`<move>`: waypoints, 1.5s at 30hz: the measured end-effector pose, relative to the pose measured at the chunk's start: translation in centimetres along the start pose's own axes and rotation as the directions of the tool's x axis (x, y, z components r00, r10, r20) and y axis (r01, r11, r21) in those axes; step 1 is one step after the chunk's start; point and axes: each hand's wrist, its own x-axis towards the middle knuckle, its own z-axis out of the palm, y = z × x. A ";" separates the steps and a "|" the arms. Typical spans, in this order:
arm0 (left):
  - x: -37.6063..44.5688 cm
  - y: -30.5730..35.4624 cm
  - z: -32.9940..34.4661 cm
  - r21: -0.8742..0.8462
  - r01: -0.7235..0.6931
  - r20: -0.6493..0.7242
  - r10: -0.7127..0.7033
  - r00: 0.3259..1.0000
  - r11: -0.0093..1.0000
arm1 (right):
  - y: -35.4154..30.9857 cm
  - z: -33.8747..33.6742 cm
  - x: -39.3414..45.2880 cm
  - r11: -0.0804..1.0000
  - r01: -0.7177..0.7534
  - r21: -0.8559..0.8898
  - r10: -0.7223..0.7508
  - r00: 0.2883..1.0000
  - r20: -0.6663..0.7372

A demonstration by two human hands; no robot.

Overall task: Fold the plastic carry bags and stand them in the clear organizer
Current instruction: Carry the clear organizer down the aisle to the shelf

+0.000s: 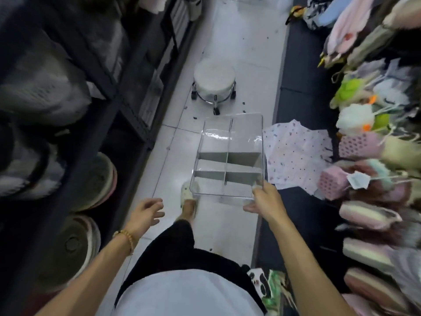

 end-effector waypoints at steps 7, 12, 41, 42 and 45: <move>16.3 18.7 4.2 0.044 -0.020 0.065 0.018 0.998 0.999 | -14.4 -2.5 15.7 0.998 -0.053 0.028 0.054 0.998 -0.026; 24.9 33.9 11.6 0.157 -0.143 0.242 0.103 0.965 0.977 | -19.0 -9.1 21.6 0.979 -0.173 0.108 0.188 0.972 -0.140; 65.5 80.2 52.7 0.423 -0.327 0.446 0.119 0.887 0.845 | -41.3 -35.0 77.6 0.930 -0.215 0.297 0.283 0.937 -0.206; 68.4 81.2 54.7 0.451 -0.353 0.479 0.111 0.871 0.819 | -40.8 -34.6 79.9 0.925 -0.217 0.313 0.290 0.934 -0.209; 76.1 82.3 60.1 0.510 -0.372 0.530 0.057 0.846 0.775 | -38.5 -32.8 87.3 0.857 -0.243 0.454 0.364 0.909 -0.201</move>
